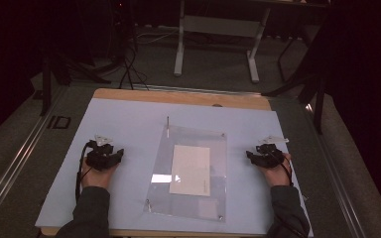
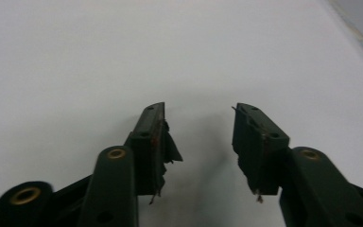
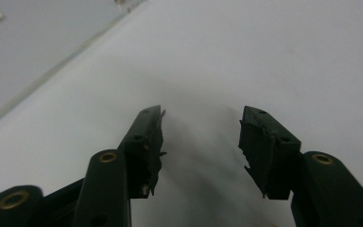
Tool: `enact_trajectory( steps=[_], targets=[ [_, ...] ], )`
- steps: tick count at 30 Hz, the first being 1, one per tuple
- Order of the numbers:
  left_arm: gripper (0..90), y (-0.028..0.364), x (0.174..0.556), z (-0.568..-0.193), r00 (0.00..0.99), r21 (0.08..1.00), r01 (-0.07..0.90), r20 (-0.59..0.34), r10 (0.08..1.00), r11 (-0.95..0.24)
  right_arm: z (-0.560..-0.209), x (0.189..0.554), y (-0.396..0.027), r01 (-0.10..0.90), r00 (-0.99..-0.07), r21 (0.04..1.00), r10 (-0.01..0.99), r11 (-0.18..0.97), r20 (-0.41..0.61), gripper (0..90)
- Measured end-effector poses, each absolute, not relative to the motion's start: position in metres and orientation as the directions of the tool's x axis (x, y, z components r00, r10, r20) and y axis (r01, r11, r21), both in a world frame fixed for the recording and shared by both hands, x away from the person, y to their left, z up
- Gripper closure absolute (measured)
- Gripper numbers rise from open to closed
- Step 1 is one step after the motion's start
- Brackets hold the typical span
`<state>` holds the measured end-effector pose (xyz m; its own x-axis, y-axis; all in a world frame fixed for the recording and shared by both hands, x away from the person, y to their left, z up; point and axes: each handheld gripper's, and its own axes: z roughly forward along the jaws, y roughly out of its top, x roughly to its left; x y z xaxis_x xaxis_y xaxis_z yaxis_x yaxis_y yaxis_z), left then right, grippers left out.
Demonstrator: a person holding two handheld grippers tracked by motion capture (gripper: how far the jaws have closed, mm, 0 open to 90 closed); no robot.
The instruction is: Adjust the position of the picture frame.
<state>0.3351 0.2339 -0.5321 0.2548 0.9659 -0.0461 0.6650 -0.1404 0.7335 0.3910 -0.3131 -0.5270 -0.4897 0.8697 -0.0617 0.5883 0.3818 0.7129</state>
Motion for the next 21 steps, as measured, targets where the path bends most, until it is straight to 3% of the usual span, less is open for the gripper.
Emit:
enact_trajectory(
  steps=[8, 9, 21],
  targets=[
    [56.6, 0.235, 0.33, -0.531, 0.327, 0.746, 0.644, -0.067, 0.943, -0.171, -0.528, 0.389, -0.309, 0.577, -0.532, 0.707, 0.845, 0.409, -0.055, 53.8],
    [61.4, 0.234, 0.327, -0.529, 0.353, 0.742, 0.647, -0.086, 0.932, -0.177, -0.526, 0.389, -0.307, 0.577, -0.531, 0.709, 0.846, 0.406, -0.052, 52.6],
    [62.1, 0.222, 0.316, -0.523, 0.414, 0.747, 0.609, -0.012, 0.91, -0.267, -0.526, 0.39, -0.303, 0.567, -0.551, 0.712, 0.833, 0.414, -0.045, 49.4]
  ],
)
